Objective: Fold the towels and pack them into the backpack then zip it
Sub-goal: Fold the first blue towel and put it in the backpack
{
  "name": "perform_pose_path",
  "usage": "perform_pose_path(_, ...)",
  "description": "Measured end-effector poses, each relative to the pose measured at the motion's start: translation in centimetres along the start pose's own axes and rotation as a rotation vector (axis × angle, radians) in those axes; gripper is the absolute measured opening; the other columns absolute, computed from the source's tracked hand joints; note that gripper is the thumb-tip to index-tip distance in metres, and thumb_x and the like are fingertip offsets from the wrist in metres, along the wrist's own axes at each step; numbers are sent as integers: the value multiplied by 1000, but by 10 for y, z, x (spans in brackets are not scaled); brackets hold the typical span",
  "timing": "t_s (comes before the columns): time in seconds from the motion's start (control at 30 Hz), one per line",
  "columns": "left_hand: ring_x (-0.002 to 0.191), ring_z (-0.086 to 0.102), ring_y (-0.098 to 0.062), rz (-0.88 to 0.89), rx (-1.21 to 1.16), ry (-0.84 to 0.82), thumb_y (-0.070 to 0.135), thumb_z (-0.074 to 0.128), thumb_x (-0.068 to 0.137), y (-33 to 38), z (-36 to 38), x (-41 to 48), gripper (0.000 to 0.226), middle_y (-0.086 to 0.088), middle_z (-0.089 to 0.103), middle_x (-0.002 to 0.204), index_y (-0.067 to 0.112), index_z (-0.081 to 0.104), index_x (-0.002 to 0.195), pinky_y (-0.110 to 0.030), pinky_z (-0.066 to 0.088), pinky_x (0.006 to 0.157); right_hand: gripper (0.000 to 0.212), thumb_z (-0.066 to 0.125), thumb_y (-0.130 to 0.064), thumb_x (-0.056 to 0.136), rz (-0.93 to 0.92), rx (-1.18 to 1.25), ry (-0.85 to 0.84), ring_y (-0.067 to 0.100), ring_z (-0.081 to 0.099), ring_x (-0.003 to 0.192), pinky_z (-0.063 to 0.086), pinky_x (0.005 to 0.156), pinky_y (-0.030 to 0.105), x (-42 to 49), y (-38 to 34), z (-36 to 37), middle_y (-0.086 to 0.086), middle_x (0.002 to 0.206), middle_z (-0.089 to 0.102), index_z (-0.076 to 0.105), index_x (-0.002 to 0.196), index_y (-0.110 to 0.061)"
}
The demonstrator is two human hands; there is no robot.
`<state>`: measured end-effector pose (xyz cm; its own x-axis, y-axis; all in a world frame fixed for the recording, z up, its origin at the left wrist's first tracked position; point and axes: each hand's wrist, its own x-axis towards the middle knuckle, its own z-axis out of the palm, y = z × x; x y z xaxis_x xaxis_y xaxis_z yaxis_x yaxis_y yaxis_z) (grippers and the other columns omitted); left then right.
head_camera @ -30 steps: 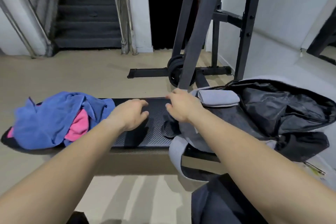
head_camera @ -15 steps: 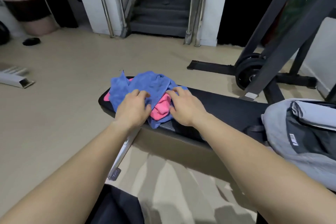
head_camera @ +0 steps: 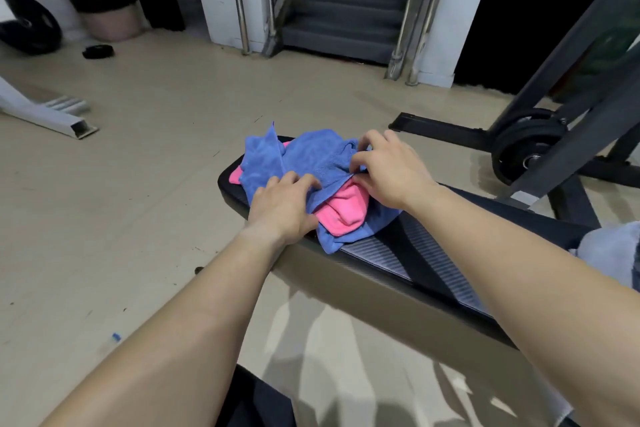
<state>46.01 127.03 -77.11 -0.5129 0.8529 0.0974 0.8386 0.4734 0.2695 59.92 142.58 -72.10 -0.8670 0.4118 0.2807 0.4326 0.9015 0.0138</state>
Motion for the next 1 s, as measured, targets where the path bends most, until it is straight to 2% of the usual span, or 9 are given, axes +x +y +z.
perform_pose_path(0.13,113,48,-26,-31,39,42,41,67,78,2,-2,-3,56,6,55,122,33,47,130,-40,36,94,15,61,-33,95,-14,53,23,28,48,106,44,87,41,3,0,-12,1,116,55,70,101,-22)
perform_pose_path(0.2,111,49,-26,-64,14,74,36,67,77,3,-6,-4,55,5,58,120,28,48,128,-40,36,93,14,57,-29,98,-3,102,55,32,52,104,45,83,41,7,-1,-23,6,111,57,64,102,-17)
perform_pose_path(0.3,106,52,-29,-106,-9,161,28,62,80,3,-15,-6,33,2,63,108,23,51,111,-41,38,87,11,46,-26,103,80,193,95,38,54,87,38,68,40,12,-1,-43,14,100,62,50,104,-16)
perform_pose_path(0.37,100,52,-31,-114,-1,230,24,57,83,2,-21,-9,15,0,64,99,21,50,96,-40,38,80,12,40,-28,105,134,212,111,39,50,77,37,64,41,11,1,-57,17,91,58,42,104,-17)
perform_pose_path(0.5,94,53,-32,-168,-107,338,22,55,84,9,-41,-7,12,-2,61,85,20,57,95,-36,37,69,14,38,-30,106,221,203,135,37,50,76,41,65,40,7,14,-89,16,88,55,43,108,-18)
perform_pose_path(0.63,94,58,-38,-171,-172,345,22,56,84,34,-74,13,23,-12,67,96,18,54,107,-38,41,70,12,38,-28,106,304,203,201,36,50,73,42,62,40,1,32,-124,15,85,55,43,104,-18)
perform_pose_path(0.73,91,58,-40,-167,-266,362,19,56,85,59,-111,29,20,-15,66,99,18,49,104,-41,44,73,13,35,-28,107,381,203,263,31,46,70,36,57,37,-10,45,-153,7,78,48,41,101,-18)
perform_pose_path(0.83,85,55,-38,-128,-312,407,17,54,85,87,-141,38,18,-15,65,99,19,47,101,-42,46,75,14,35,-28,107,422,192,312,31,47,72,32,55,37,-23,59,-185,6,80,48,42,102,-17)
perform_pose_path(1.0,80,53,-33,31,-380,441,14,54,85,137,-173,40,15,-6,65,91,19,47,98,-37,40,68,17,36,-29,107,498,175,364,34,52,81,42,66,40,-48,87,-238,11,93,53,45,107,-15)
